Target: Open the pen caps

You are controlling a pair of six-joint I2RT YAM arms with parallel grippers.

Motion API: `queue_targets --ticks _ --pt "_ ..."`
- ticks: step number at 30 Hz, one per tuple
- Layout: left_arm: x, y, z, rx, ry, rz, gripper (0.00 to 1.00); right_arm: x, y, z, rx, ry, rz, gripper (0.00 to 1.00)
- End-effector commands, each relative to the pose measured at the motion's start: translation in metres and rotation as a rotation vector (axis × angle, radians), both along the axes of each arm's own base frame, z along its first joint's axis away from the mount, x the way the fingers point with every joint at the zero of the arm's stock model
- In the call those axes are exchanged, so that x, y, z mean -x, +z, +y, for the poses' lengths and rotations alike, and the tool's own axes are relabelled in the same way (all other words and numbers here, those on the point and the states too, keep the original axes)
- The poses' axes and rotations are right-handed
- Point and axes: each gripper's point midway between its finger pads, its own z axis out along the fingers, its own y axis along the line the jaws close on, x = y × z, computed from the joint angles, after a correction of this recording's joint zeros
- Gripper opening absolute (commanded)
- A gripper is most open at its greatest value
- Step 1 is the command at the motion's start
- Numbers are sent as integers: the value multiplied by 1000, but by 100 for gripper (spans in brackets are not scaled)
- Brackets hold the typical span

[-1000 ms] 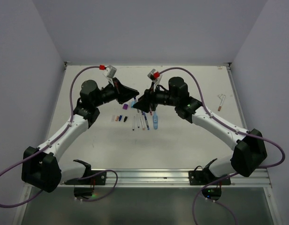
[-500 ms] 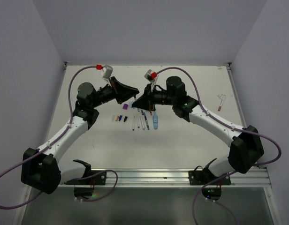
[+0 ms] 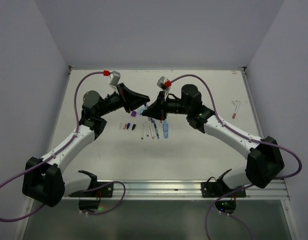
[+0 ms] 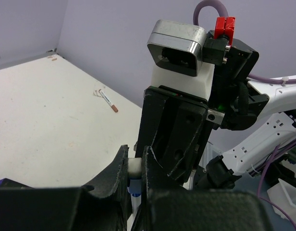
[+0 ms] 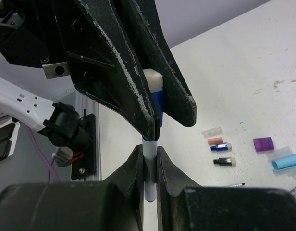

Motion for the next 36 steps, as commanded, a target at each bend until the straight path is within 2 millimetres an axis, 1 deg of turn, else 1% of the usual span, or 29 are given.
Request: queue_targets --ticks 1,3,4,6,7,9,10,11,13,14,15,16,17,18,19,21,22,23,24,27,28,29,30,31,32,33,34,35,36 --pt "5 119 31 215 160 -395 0 48 -76 -16 152 123 237 0" --pt "5 130 35 238 180 -430 0 53 -86 -18 166 128 258 0" --pt "6 136 36 247 187 -445 0 58 -97 -20 181 133 278 0" --pt "6 145 40 265 203 -471 0 64 -106 -22 197 146 297 0" --pt "7 148 41 273 210 -478 0 68 -114 -24 213 148 310 0" --pt "7 153 45 293 230 -490 0 72 -122 -25 223 152 322 0" --pt "6 156 48 302 242 -494 0 74 -130 -27 241 144 336 0" --pt "7 157 49 309 248 -494 0 75 -132 -27 243 144 341 0" --pt "5 157 52 326 271 -484 0 76 -140 -26 259 127 357 0" --pt "3 155 53 326 282 -475 0 73 -141 -26 260 101 360 0" --pt "-3 154 57 333 319 -462 0 70 -138 -24 243 83 344 0" --pt "-7 148 60 317 349 -428 0 67 -135 -24 236 45 352 0" --pt "-10 145 63 299 384 -434 0 59 -132 -23 227 -3 331 0" --pt "-11 148 71 310 441 -428 0 54 -130 -23 223 -38 326 0" --pt "-16 137 70 284 463 -389 0 51 -123 -22 208 -67 324 0" --pt "-18 134 76 265 550 -381 0 40 -119 -20 198 -142 296 0" --pt "-22 126 76 230 580 -367 0 37 -116 -21 189 -166 292 0" --pt "-26 123 82 231 630 -350 0 30 -117 -22 199 -214 281 0" --pt "-25 116 80 214 639 -329 0 27 -114 -22 193 -233 278 0" --pt "-28 112 82 189 686 -318 0 22 -115 -20 187 -263 280 0" --pt "-33 103 84 155 709 -291 0 21 -117 -21 196 -270 281 0" --pt "-35 101 85 141 721 -284 0 22 -123 -23 219 -276 298 0" --pt "-42 92 83 86 726 -249 0 16 -125 -27 231 -314 295 0" --pt "-50 88 87 44 763 -230 0 13 -125 -31 244 -337 292 0" --pt "-60 77 85 5 772 -195 0 7 -131 -40 279 -380 310 0" --pt "-64 78 83 -14 770 -182 0 -2 -127 -44 289 -406 298 0" --pt "-70 58 82 -79 768 -120 0 -9 -127 -49 304 -433 297 0" --pt "-81 48 81 -116 771 -77 0 -18 -133 -64 337 -482 321 0" --pt "-86 26 80 -178 761 -12 0 -29 -128 -67 339 -512 319 0"
